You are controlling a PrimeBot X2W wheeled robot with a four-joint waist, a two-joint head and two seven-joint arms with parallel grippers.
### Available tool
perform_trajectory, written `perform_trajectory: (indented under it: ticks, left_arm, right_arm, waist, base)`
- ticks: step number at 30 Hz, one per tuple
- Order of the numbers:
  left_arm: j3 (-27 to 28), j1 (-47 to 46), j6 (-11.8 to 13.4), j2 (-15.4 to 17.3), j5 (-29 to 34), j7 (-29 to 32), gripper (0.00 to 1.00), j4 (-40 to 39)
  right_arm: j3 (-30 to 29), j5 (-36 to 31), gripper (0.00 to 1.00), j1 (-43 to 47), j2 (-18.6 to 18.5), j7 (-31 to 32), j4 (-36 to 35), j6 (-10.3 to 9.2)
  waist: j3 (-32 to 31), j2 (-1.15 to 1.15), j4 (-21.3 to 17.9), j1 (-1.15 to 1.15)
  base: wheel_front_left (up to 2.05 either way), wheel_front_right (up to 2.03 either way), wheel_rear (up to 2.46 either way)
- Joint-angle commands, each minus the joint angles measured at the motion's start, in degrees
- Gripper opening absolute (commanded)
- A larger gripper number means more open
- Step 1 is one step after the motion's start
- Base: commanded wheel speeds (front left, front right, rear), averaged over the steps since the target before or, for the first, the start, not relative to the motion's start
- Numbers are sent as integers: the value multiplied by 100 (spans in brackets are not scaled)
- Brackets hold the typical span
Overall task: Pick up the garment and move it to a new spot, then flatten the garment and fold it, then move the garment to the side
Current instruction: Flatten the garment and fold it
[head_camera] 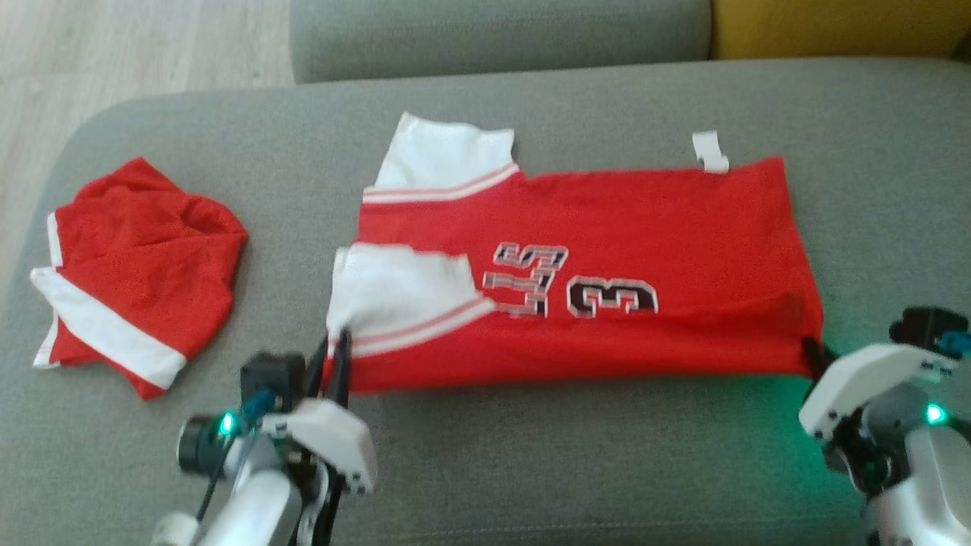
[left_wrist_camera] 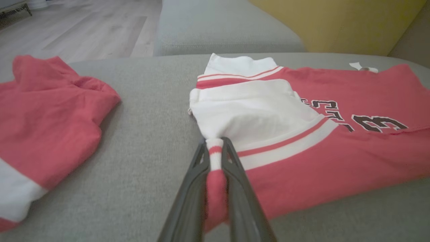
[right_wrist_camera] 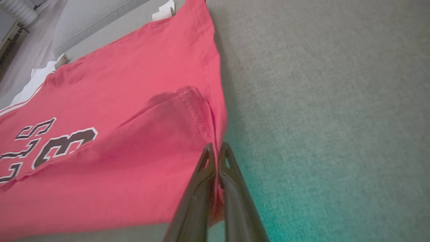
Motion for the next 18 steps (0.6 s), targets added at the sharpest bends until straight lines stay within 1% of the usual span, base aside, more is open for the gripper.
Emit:
perform_trajectory:
  ticks: [1, 6, 11, 12, 13, 14, 15, 18]
  left_arm:
    - [147, -30, -8, 190, -52, 71, 0, -236]
    - [61, 295, -19, 252, -125, 236, 0, -402]
    - [49, 308, 37, 219, -135, 186, 0, -348]
    - [42, 284, 49, 216, -120, 169, 27, -317]
    - [42, 284, 49, 216, -120, 169, 27, -317]
    - [31, 256, 58, 214, -104, 165, 58, -280]
    - [14, 225, 73, 221, -75, 168, 100, -242]
    - [19, 129, 91, 233, -65, 176, 100, -156]
  right_arm:
    - [136, 106, 0, 59, -122, 133, -386, 37]
    - [173, 273, 0, 573, -111, 611, -996, 37]
    - [56, 141, 0, 822, -48, 790, -1356, 37]
    - [30, 52, 71, 830, -32, 779, -1412, 37]
    - [30, 52, 71, 830, -32, 779, -1412, 37]
    - [5, -31, 100, 830, -11, 758, -1463, 37]
    - [-38, -97, 100, 813, 20, 734, -1509, 37]
    - [-171, -321, 100, 692, 91, 546, -1683, 37]
  waist:
    - [-111, 0, -14, 0]
    - [-158, 0, -58, 0]
    - [-100, 0, -135, 0]
    - [-78, 0, -154, 0]
    - [-78, 0, -154, 0]
    - [-54, 0, -173, 0]
    - [-30, 0, -191, 0]
    - [39, 0, -250, 0]
  base:
    - [0, 0, 0]
    - [0, 0, 0]
    - [0, 0, 0]
    - [0, 0, 0]
    - [0, 0, 0]
    - [0, 0, 0]
    - [0, 0, 0]
    - [0, 0, 0]
